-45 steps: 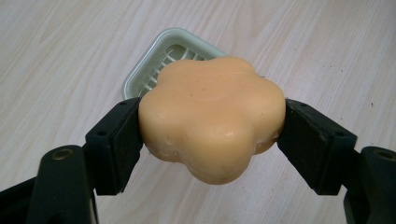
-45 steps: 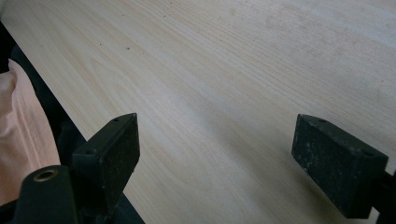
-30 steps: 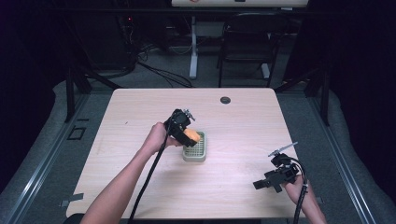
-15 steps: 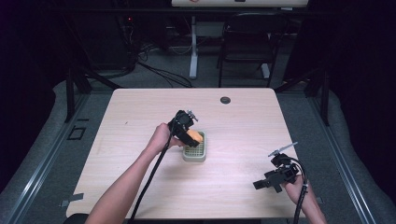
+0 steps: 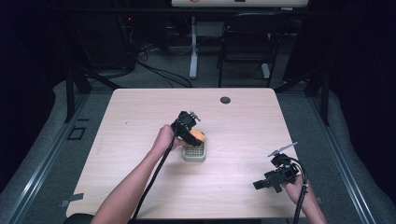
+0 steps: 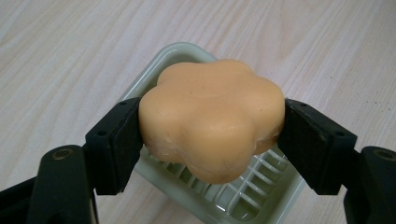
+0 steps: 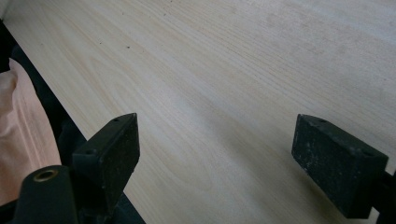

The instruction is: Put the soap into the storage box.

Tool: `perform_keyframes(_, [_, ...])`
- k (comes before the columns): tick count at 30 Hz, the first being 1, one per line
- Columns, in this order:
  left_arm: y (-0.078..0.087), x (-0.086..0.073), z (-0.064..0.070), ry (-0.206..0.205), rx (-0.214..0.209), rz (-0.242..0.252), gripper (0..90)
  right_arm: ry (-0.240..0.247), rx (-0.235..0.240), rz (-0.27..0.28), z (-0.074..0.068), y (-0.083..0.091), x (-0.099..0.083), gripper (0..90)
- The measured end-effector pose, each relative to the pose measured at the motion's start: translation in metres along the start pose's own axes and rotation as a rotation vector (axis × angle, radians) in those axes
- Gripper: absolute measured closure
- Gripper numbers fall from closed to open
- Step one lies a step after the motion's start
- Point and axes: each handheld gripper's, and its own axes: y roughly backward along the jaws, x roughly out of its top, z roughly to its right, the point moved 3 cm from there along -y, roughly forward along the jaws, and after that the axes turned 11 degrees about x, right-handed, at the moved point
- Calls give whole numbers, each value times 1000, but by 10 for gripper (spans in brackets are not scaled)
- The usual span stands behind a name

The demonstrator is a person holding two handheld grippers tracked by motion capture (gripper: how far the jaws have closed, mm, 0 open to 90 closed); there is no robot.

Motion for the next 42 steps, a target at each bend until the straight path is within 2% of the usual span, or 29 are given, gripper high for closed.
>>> perform_keyframes(7, [-6,-6,1,4,4,-11,252,1,-1,2,0,0,0,150])
perform_keyframes(13, [-6,-8,2,15,11,-2,252,-4,-1,7,0,-1,0,150])
perform_keyframes(21, [-7,-15,2,27,9,-21,251,0,-1,-4,0,-1,0,150])
perform_keyframes(29, [-7,-17,7,11,48,-30,250,-4,2,-4,0,-1,0,150])
perform_keyframes(33, [-7,-17,8,3,51,-32,248,-5,1,-3,0,-2,0,150])
perform_keyframes(42, [-7,-16,11,-20,85,-48,233,-1,0,-5,0,-2,0,150])
